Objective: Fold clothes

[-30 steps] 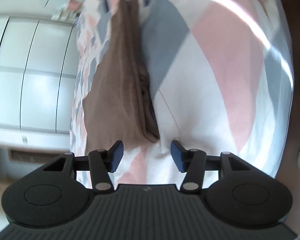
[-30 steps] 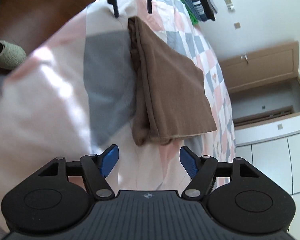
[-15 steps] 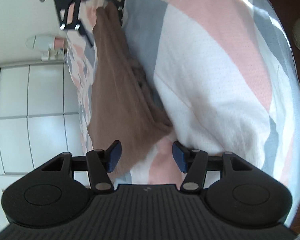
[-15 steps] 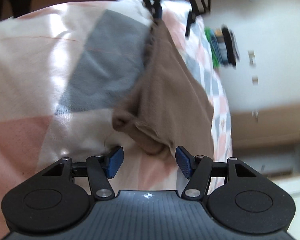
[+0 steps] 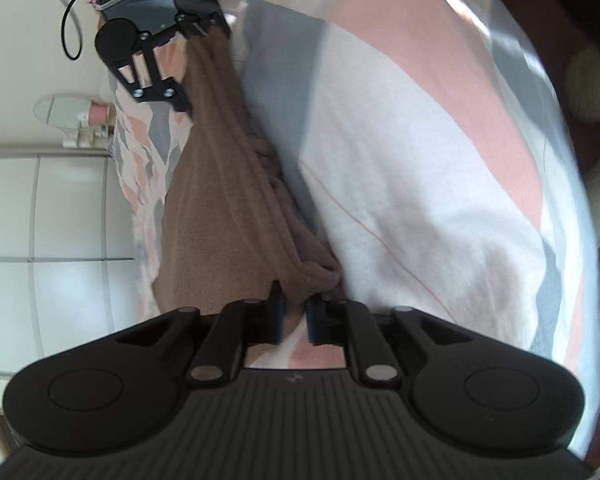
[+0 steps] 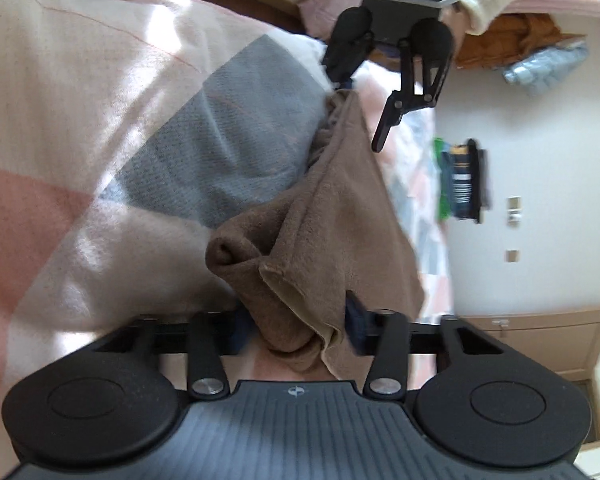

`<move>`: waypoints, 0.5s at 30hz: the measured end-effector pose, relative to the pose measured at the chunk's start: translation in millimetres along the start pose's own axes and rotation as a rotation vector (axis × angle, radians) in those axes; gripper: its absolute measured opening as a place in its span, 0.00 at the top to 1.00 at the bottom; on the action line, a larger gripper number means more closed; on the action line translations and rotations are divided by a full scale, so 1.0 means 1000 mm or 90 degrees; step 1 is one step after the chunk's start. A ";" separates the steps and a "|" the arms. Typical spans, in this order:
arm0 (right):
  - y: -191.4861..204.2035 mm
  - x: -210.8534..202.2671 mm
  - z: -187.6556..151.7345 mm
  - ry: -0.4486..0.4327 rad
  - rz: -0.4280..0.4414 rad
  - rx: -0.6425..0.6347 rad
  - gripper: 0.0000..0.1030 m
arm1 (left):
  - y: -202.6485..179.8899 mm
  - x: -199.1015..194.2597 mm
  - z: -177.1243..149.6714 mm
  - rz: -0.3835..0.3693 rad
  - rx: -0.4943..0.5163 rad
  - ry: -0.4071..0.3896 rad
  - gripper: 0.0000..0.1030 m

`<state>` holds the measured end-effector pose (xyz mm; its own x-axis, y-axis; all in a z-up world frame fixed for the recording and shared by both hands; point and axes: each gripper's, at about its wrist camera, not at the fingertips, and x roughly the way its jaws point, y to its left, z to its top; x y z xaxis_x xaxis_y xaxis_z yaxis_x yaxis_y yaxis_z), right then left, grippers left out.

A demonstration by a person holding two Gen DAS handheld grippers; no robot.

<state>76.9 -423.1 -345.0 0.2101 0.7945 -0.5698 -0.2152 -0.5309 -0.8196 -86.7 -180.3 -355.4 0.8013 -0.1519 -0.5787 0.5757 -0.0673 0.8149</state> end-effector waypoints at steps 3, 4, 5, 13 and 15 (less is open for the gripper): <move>-0.020 -0.003 0.000 -0.004 0.064 0.057 0.77 | 0.039 -0.007 -0.002 -0.060 -0.121 -0.005 0.94; -0.031 -0.004 -0.001 -0.004 0.093 0.089 0.78 | 0.055 -0.009 -0.005 -0.085 -0.176 -0.004 0.95; -0.046 -0.005 -0.002 -0.003 0.125 0.127 0.79 | 0.074 -0.011 -0.008 -0.112 -0.243 -0.002 0.95; -0.206 0.028 -0.096 -0.004 0.461 0.724 0.83 | 0.218 0.028 -0.123 -0.209 -0.831 0.018 0.95; -0.234 0.049 -0.135 -0.009 0.466 0.839 0.83 | 0.235 0.051 -0.159 -0.206 -0.925 0.022 0.95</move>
<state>265.9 -300.2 -189.0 -0.3269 0.4854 -0.8109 -0.9451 -0.1685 0.2801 115.0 -47.2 -198.3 0.6013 -0.2982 -0.7413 0.3631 0.9284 -0.0790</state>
